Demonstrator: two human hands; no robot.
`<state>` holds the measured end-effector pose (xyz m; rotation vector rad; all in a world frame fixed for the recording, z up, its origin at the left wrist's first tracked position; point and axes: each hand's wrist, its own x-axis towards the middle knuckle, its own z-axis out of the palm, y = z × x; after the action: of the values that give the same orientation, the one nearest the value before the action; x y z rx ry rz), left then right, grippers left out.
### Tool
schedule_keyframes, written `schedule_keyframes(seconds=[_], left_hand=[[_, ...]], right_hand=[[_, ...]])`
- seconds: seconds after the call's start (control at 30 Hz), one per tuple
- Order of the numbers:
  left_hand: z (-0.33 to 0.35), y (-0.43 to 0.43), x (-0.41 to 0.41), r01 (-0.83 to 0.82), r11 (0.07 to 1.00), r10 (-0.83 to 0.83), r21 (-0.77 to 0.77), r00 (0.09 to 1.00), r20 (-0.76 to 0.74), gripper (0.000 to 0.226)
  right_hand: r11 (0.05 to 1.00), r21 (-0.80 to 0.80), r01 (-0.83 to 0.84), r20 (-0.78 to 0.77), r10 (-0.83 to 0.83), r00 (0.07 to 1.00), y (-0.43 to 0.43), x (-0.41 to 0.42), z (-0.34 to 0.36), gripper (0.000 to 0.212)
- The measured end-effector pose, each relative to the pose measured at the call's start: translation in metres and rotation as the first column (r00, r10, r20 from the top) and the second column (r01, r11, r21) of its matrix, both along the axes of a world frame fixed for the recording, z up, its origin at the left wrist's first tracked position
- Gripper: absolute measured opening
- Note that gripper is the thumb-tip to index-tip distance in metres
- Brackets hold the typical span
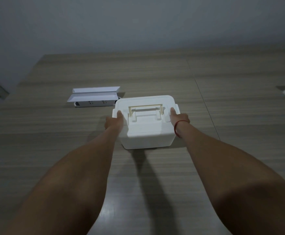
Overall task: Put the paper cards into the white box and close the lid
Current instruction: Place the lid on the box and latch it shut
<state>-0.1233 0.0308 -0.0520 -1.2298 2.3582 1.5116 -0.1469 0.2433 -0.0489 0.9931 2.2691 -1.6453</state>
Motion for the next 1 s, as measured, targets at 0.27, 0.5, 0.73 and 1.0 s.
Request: schedule_keyframes(seconds=[0.27,0.5,0.73,1.0], left_hand=[[-0.001,0.0,0.001,-0.133,0.932,0.105,-0.338,0.989,-0.1,0.064],[-0.004,0.006,0.004,-0.123,0.917,0.027,-0.378,0.968,-0.248,0.041],[-0.005,-0.001,0.002,-0.092,0.894,-0.033,-0.439,0.963,-0.268,0.033],[-0.01,-0.003,-0.003,0.006,0.913,-0.127,-0.409,0.955,-0.27,0.04]], right_hand=[[0.965,-0.259,0.04,0.067,-0.024,0.997,0.009,-0.007,0.002,0.078],[0.991,-0.034,0.132,-0.001,-0.132,0.991,0.005,-0.009,-0.003,0.086],[0.996,0.042,0.083,-0.035,-0.082,0.996,0.011,-0.009,-0.003,0.09],[0.981,0.171,0.087,-0.152,-0.061,0.986,-0.001,-0.003,-0.003,0.053]])
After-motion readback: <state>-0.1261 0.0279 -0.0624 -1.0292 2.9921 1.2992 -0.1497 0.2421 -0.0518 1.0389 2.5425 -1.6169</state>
